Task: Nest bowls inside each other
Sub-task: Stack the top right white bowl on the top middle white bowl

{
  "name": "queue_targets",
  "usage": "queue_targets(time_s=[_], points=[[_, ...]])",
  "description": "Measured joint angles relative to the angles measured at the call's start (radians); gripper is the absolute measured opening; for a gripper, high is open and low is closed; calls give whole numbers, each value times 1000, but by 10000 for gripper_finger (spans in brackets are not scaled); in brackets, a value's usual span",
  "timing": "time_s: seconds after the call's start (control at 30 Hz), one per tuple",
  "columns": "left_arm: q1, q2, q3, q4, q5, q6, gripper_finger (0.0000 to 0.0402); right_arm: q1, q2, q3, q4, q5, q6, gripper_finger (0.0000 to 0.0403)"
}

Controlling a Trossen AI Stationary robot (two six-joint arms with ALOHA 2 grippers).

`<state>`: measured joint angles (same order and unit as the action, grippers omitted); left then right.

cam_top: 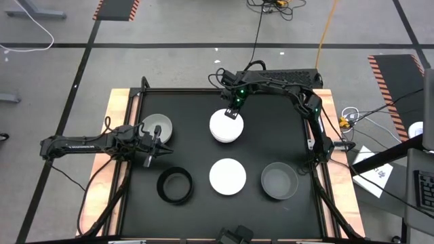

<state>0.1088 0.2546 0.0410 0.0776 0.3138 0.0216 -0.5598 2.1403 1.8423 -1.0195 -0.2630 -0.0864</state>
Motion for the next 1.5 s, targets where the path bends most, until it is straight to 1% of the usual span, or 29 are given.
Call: queue_targets(time_s=[0.6, 0.83, 1.23, 1.5], points=[[0, 0, 0, -8, 0, 0, 26, 13, -2, 1, -2, 6, 14, 2], [0, 0, 0, -8, 0, 0, 26, 27, -2, 2, -18, 79, 14, 1], [0, 0, 0, -8, 0, 0, 26, 77, -3, 2, 13, 80, 20, 1], [0, 0, 0, -8, 0, -6, 26, 79, -3, 2, 19, 80, 22, 1]])
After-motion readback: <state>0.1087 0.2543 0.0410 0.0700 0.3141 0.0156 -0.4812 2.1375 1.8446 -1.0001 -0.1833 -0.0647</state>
